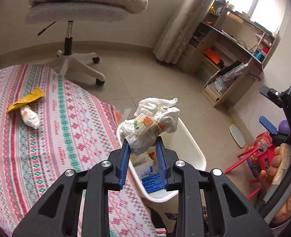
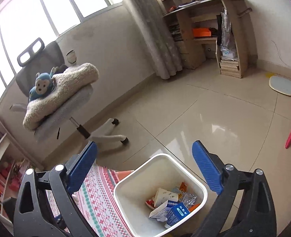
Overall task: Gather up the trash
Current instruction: 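Carry the peel and tissue over the white bin while opening both grippers to drop them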
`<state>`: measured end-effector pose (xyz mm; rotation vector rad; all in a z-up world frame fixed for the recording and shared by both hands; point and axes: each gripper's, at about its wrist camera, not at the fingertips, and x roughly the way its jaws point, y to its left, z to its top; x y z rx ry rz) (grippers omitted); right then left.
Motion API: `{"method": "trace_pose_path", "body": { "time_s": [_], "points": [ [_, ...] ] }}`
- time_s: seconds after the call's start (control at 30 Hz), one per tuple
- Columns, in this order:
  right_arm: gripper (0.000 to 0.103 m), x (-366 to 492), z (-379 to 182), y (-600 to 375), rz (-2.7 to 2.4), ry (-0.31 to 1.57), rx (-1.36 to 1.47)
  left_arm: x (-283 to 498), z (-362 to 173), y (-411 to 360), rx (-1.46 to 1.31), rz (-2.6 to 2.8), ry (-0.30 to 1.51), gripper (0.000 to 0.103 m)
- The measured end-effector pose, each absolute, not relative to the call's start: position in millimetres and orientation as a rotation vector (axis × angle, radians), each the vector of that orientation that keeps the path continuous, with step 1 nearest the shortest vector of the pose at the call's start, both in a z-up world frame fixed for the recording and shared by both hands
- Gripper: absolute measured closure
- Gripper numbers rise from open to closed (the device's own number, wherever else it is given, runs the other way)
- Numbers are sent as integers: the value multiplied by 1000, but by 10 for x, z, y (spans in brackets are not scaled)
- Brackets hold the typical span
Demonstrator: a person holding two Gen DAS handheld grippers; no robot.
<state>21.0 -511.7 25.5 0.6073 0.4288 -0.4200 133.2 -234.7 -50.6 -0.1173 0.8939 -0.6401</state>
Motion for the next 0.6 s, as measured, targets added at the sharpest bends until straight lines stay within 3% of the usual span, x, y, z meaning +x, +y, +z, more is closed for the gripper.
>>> {"method": "trace_pose_path", "body": {
  "time_s": [0.2, 0.33, 0.6],
  "points": [
    [7, 65, 245, -5358, -479, 380, 679, 1268, -444, -2873, -97, -734, 916, 75],
    [7, 6, 229, -5448, -482, 366, 732, 1218, -426, -3103, -62, -774, 936, 56],
    [7, 121, 265, -5282, -444, 376, 704, 1242, -435, -2845, 11, -671, 905, 52]
  ]
}}
